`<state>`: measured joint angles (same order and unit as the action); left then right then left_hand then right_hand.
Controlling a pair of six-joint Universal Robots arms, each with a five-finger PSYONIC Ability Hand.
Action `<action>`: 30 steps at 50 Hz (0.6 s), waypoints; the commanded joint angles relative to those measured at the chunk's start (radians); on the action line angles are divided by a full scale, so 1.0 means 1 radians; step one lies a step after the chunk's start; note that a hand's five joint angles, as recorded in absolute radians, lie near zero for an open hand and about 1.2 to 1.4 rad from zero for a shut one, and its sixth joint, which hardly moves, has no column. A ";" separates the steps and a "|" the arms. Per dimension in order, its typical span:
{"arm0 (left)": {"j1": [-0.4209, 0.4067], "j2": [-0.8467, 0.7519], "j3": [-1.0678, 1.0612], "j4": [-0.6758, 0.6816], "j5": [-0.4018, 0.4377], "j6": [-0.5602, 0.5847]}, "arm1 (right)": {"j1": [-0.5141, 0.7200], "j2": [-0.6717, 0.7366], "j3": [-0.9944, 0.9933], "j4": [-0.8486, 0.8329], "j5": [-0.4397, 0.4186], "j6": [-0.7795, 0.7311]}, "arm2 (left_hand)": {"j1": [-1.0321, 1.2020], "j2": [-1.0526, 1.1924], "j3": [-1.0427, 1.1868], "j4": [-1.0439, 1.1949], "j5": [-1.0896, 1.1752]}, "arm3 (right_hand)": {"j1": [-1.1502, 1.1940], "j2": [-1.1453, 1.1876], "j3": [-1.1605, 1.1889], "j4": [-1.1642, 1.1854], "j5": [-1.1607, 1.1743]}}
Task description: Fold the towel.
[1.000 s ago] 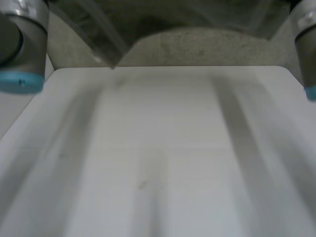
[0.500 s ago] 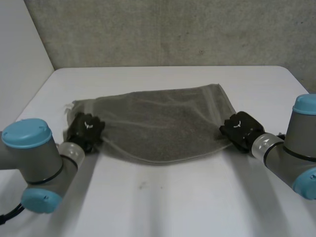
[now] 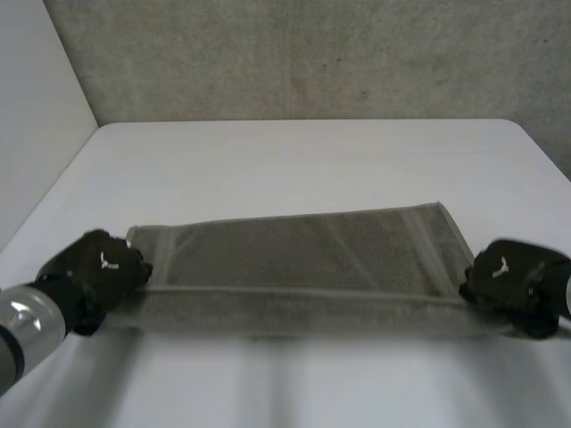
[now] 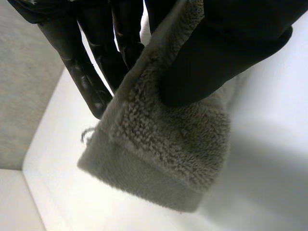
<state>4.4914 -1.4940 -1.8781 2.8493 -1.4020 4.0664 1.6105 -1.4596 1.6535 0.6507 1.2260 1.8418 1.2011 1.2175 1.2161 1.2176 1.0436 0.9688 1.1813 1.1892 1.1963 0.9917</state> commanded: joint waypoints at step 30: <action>-0.104 -0.767 0.586 0.426 -0.242 -0.032 | 0.278 0.699 -0.486 -0.915 0.168 0.186 | -1.027 -1.043 -1.042 -1.043 -1.044 | -0.794 -1.007 -1.015 -1.022 -0.992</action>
<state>4.4114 -2.2527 -1.3029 3.2768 -1.6175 4.0346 1.8866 -0.7665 1.1612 -0.2538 1.3943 2.0104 0.5156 0.5346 0.5363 0.5341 0.3652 0.2653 0.3401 0.3589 0.3601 0.2001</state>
